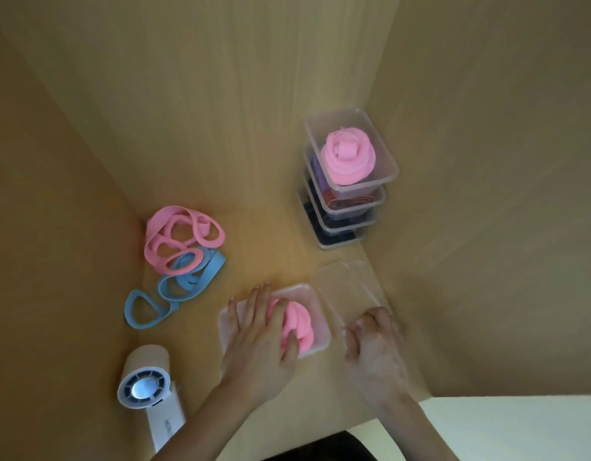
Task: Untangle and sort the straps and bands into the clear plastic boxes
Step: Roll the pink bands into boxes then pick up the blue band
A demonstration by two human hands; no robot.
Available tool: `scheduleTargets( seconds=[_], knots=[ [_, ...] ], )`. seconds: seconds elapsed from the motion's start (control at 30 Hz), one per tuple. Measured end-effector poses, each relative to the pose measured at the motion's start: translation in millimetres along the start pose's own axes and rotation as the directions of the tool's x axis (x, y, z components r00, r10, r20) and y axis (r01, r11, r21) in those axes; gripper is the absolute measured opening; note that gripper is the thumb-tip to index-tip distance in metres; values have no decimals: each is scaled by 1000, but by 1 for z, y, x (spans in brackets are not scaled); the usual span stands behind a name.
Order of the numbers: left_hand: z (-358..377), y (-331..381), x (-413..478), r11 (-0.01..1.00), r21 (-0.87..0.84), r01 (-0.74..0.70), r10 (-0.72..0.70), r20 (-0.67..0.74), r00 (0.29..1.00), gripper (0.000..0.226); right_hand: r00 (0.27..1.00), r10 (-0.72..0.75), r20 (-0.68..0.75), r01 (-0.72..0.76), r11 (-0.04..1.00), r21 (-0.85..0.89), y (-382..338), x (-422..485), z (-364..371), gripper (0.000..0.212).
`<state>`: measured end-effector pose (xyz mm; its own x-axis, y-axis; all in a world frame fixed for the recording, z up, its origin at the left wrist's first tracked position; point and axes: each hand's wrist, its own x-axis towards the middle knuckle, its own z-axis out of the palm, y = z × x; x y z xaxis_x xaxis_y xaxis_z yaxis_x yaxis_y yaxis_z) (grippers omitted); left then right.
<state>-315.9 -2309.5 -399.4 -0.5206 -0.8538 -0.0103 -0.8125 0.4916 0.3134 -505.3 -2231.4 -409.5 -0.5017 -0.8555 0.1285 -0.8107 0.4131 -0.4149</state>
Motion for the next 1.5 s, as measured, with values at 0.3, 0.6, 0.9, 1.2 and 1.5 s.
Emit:
scheduleTargets(
  seconds=[0.3,0.6,0.9,1.2,1.5],
  knots=[
    [-17,-4,4,920,-391,33,-81,-108,991,59,967,-253,-34,255,945,204,-16,1,-49,21],
    [-60,-4,-7,825,-564,-30,-198,-338,920,63,842,-539,-18,534,828,170,-61,24,-76,23],
    [-75,-24,-30,942,-330,-68,-172,-646,744,23,732,-681,-5,654,701,286,-72,43,-86,12],
    [-96,-25,-35,931,-365,-10,-263,-690,674,17,794,-598,-109,551,633,544,-76,82,-90,19],
    [-101,-10,-30,576,-816,56,-668,-430,607,21,920,-380,-94,303,539,786,-89,82,-66,12]
  ],
)
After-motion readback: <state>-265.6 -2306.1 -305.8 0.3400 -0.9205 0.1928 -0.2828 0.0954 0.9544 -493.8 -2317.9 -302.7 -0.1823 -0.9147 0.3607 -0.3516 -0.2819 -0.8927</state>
